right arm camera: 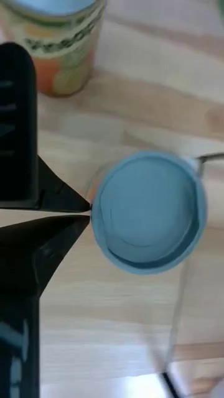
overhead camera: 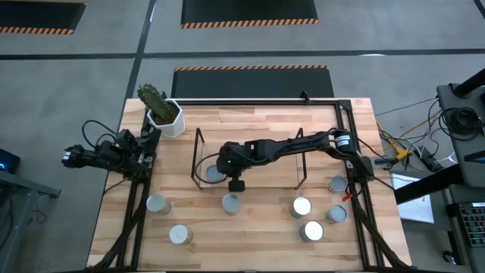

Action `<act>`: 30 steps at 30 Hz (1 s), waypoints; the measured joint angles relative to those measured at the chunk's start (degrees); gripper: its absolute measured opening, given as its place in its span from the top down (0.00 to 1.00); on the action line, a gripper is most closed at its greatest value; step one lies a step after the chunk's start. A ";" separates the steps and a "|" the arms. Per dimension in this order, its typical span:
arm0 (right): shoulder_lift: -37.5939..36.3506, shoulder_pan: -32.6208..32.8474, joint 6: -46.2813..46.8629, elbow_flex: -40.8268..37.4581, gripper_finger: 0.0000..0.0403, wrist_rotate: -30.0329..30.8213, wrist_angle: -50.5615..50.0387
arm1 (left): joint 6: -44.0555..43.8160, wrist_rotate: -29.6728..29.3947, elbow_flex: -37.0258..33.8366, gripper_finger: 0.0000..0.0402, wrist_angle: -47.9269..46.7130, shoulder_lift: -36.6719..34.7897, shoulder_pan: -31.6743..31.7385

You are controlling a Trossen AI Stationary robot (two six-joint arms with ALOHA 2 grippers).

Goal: Pick and place cans onto a shelf
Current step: Put the small canned oranges on the shelf, then put the canned pineapples on the shelf

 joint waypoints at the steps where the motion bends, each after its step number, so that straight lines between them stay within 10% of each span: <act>1: 0.00 0.00 -0.13 -0.03 0.98 -0.29 0.87 | 0.00 0.00 0.00 1.00 0.00 -0.01 0.01; 18: -2.35 6.13 -0.63 10.72 0.98 2.30 -13.48 | -0.02 0.02 0.00 1.00 -0.29 0.00 0.00; 30: -9.48 15.29 0.32 -1.24 0.98 10.10 -1.74 | -1.54 0.37 0.00 1.00 -0.48 0.00 0.01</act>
